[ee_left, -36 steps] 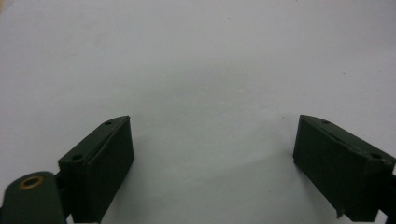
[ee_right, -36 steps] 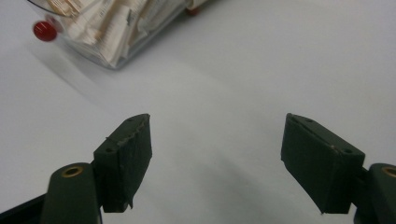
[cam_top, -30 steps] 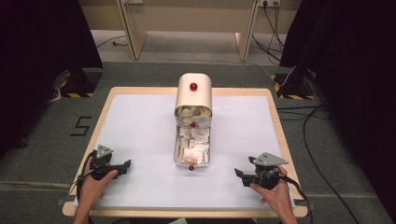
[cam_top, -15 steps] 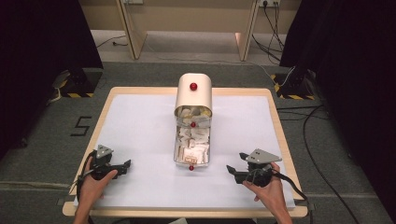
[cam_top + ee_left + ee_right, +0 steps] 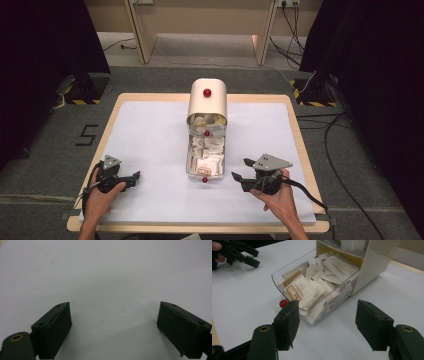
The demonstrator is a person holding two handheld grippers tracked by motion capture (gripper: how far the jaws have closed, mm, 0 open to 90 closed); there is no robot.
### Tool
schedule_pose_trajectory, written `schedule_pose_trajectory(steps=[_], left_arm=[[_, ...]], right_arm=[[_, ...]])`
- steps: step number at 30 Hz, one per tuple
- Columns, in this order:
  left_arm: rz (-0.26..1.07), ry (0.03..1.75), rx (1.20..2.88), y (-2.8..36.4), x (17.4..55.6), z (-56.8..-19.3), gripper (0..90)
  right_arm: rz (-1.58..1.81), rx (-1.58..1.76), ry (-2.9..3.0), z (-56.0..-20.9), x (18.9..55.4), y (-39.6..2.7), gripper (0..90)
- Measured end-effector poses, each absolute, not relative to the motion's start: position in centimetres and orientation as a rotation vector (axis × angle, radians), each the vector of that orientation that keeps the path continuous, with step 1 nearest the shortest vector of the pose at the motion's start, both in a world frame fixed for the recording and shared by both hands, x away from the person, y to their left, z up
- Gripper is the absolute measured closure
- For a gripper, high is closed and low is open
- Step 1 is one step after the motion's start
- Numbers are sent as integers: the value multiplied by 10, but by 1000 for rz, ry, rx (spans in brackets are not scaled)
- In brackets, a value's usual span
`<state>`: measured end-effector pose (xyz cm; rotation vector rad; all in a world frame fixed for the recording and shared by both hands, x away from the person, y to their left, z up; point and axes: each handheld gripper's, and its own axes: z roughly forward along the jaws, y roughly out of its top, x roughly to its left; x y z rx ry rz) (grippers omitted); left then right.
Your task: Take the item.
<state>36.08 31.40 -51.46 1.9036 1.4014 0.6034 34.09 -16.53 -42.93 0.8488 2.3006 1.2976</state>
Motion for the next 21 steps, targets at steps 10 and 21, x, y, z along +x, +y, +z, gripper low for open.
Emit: schedule_pose_trajectory(steps=[10, 21], left_arm=[[603, 1402, 1904, 314, 361, -515, 114], [603, 1401, 1904, 314, 361, -515, 114]], right_arm=[[1319, 804, 2322, -425, 350, -145, 386], [1313, 781, 2338, -426, 364, -125, 390]])
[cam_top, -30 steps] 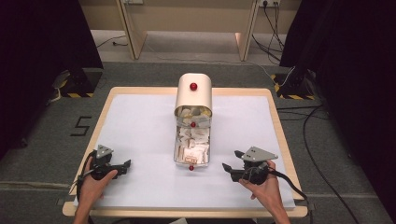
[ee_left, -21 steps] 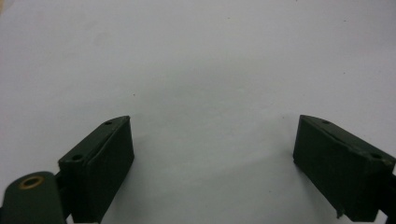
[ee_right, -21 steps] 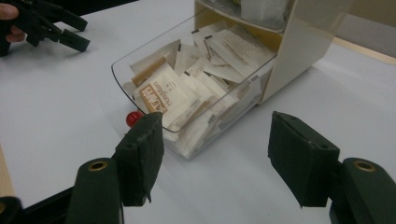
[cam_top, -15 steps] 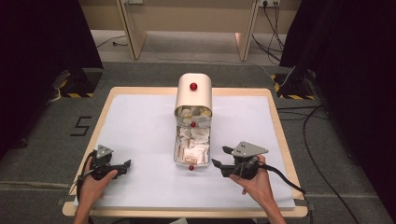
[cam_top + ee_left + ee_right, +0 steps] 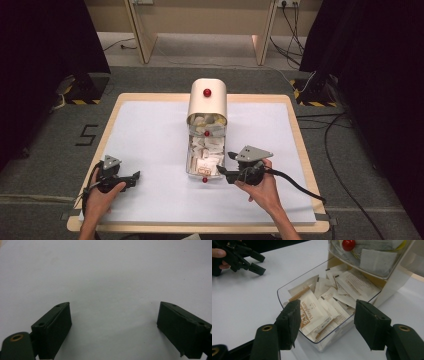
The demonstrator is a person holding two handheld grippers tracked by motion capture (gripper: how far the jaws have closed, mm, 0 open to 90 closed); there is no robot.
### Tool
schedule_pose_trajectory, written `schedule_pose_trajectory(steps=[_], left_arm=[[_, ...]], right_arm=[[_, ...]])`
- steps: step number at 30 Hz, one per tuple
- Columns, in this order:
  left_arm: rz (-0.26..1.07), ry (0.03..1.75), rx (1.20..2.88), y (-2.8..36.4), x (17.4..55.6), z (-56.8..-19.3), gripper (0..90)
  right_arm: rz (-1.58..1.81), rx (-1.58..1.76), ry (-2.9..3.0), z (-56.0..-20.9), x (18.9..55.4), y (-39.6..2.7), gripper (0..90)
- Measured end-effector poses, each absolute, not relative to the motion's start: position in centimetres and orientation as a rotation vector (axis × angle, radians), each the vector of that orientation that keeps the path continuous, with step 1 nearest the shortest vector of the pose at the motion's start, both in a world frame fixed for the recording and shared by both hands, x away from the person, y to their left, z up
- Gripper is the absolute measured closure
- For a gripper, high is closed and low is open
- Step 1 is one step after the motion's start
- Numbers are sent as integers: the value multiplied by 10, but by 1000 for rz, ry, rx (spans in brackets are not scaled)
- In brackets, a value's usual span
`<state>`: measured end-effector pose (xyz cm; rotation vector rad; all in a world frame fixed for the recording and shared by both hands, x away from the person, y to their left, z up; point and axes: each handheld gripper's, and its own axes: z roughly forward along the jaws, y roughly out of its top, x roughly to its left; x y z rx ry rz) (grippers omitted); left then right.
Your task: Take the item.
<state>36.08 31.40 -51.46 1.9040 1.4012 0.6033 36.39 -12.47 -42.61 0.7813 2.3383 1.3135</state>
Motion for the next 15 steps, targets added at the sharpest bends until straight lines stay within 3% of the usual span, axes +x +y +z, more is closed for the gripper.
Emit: schedule_pose_trajectory(steps=[15], left_arm=[[603, 1401, 1904, 314, 361, -515, 114]], right_arm=[[1322, 772, 2375, -432, 376, -108, 406]])
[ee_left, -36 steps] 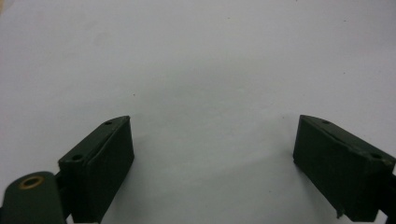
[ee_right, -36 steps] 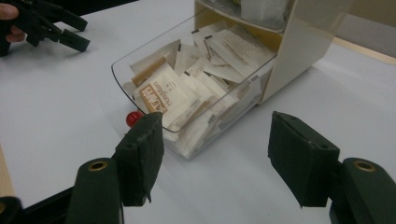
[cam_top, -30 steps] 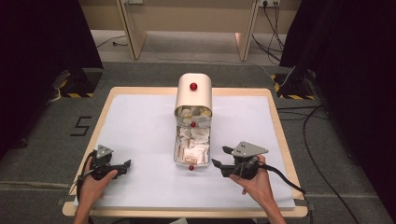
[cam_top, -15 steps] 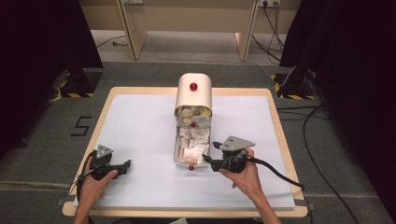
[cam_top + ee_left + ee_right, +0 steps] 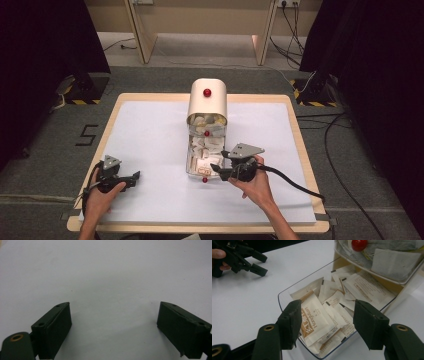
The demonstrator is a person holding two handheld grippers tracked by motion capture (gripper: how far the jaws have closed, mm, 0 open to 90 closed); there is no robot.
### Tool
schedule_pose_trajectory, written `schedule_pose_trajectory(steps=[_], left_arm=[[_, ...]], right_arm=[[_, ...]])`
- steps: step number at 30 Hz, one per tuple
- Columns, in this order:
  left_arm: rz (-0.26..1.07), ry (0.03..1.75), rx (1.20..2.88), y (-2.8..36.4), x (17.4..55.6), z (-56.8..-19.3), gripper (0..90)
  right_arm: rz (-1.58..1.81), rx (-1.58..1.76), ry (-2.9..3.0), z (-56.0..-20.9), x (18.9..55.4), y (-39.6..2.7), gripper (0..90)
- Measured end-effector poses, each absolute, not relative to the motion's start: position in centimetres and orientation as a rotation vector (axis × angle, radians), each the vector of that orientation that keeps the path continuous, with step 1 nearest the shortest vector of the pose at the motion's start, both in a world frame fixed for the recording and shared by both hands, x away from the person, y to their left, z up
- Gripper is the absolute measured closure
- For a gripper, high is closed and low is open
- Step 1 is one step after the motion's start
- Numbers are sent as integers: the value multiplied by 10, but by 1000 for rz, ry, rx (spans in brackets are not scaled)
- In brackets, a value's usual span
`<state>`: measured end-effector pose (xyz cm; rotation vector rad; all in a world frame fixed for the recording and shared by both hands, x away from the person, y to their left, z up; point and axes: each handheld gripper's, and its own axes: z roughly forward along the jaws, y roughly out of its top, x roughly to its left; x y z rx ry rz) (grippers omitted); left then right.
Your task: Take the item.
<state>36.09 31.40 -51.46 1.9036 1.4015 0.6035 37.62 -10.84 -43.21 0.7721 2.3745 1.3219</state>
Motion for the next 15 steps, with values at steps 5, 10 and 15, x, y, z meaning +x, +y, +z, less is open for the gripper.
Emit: schedule_pose_trajectory(steps=[5, 10, 15], left_arm=[[604, 1401, 1904, 314, 361, -515, 114], [604, 1401, 1904, 314, 361, -515, 114], [604, 1402, 1903, 314, 361, -515, 114]], right_arm=[[1298, 743, 2386, -431, 378, -100, 402], [1297, 736, 2401, -435, 382, -94, 403], [1290, 739, 2424, -439, 385, -90, 402]])
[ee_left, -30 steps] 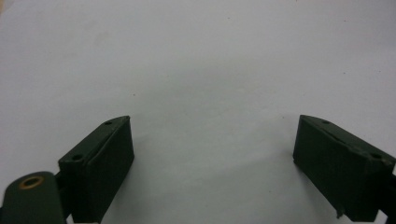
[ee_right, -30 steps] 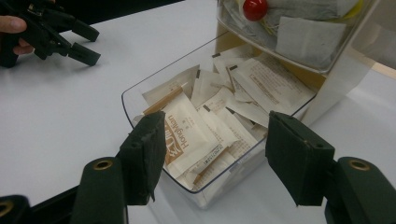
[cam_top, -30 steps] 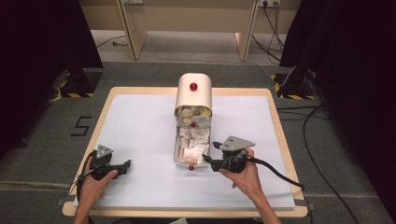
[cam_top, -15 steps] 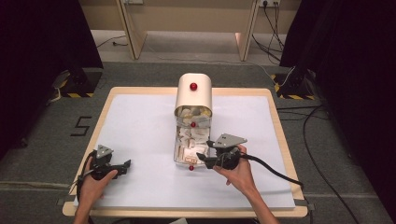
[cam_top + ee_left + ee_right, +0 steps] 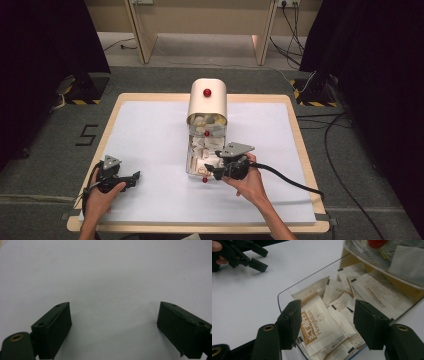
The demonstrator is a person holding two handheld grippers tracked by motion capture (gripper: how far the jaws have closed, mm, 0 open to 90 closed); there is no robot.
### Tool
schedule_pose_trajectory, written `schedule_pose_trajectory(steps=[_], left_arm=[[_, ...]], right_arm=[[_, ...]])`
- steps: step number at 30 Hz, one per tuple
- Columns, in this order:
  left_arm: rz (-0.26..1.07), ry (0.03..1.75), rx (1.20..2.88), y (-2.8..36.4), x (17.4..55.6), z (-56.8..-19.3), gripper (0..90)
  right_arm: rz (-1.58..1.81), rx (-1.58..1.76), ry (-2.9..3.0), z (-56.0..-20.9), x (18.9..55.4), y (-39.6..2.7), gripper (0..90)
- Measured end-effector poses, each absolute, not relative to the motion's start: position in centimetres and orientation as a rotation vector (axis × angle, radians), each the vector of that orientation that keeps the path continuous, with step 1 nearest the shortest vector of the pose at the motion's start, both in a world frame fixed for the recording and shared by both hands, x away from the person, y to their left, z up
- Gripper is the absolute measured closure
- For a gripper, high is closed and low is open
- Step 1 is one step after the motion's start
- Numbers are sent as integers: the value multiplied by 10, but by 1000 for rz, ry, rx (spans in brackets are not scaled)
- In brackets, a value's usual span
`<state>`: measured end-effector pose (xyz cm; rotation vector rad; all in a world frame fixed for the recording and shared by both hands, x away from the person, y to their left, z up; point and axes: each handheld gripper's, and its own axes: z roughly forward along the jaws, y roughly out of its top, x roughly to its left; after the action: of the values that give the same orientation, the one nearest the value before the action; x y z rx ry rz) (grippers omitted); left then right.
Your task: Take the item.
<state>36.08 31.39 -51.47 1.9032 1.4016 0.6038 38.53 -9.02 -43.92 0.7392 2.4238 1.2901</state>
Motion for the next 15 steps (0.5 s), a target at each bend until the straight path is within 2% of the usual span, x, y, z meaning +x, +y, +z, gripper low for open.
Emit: schedule_pose_trajectory(steps=[15], left_arm=[[605, 1402, 1904, 314, 361, -515, 114]], right_arm=[[1221, 712, 2492, -452, 394, -73, 407]])
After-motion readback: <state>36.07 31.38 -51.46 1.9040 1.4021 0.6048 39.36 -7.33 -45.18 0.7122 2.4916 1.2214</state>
